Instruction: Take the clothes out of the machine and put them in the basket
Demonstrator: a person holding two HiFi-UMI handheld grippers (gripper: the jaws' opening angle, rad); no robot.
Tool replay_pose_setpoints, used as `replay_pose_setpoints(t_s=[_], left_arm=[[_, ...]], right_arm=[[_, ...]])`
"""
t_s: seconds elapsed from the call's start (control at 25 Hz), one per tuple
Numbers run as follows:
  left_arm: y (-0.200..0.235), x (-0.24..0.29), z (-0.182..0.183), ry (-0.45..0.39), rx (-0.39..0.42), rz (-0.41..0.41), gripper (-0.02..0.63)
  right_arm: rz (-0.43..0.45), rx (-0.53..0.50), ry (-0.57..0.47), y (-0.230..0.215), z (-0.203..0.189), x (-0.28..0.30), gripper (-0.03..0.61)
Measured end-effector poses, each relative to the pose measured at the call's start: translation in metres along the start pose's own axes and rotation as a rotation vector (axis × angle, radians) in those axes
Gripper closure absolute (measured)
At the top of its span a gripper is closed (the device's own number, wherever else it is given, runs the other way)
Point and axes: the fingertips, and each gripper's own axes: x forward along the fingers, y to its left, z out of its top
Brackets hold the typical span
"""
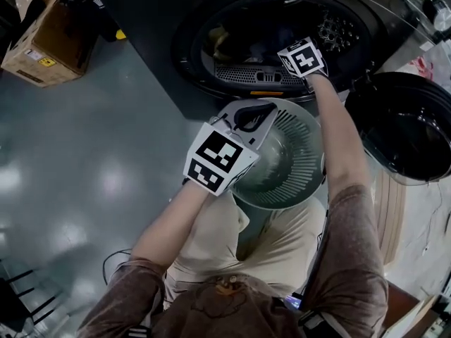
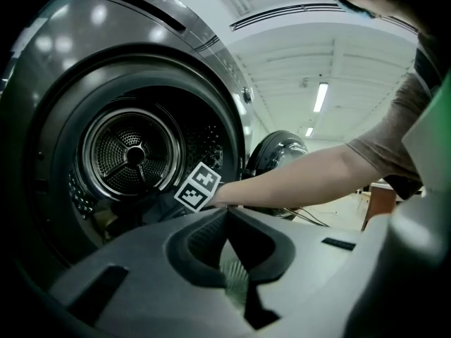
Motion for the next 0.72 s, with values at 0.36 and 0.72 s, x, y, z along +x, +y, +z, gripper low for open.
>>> replay_pose_setpoints(t_s=[0.36,0.72], left_arm=[[-0.005,0.0,-0.005,0.023,-0.012,-0.013,0.606],[-0.017,0.0,-0.009,0.062,0.007,-0.049,0.606]], right_arm=[[0.036,-0.011,0.075,0.007,-0.01,0.012,0.192],[-0.014,-0.044,0.114,0.009,-0.017,0.01,0.491]])
